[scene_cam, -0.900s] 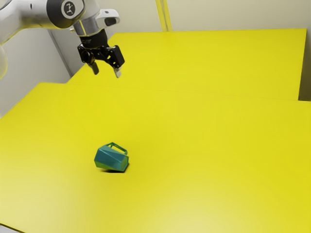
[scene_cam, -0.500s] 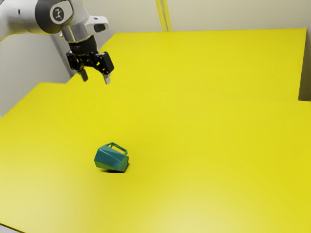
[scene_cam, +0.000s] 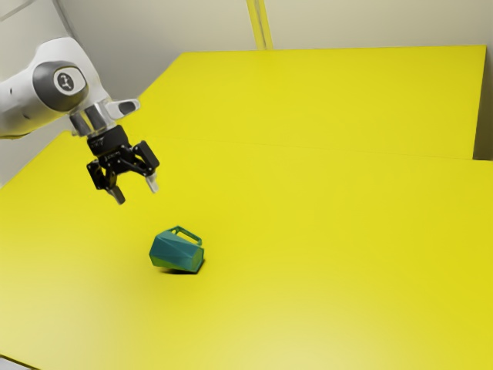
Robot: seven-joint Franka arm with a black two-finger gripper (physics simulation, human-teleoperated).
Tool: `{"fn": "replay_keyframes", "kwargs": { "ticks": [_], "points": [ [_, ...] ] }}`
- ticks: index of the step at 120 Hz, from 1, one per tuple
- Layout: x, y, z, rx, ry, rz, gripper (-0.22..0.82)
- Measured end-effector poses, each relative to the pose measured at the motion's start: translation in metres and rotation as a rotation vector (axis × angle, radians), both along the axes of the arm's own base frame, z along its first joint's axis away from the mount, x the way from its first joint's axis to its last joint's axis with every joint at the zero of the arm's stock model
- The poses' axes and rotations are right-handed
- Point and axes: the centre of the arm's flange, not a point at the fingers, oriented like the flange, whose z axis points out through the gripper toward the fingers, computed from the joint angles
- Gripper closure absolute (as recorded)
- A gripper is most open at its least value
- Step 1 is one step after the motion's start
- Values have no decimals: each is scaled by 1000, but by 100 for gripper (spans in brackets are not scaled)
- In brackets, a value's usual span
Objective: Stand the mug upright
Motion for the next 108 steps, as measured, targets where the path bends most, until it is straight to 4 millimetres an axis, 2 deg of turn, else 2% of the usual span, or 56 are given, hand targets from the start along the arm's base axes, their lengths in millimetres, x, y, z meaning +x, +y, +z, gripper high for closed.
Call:
{"fn": "replay_keyframes", "kwargs": {
  "ticks": [16,33,61,78,108],
  "points": [
    [-8,14,-35,-82,16,10,0],
    [-4,34,-69,-157,-30,-23,0],
    [-6,64,-107,-246,-177,-107,0],
    [-5,83,-149,-328,-224,-131,0],
    [-2,92,-174,-413,-333,-216,0]
  ]
}}
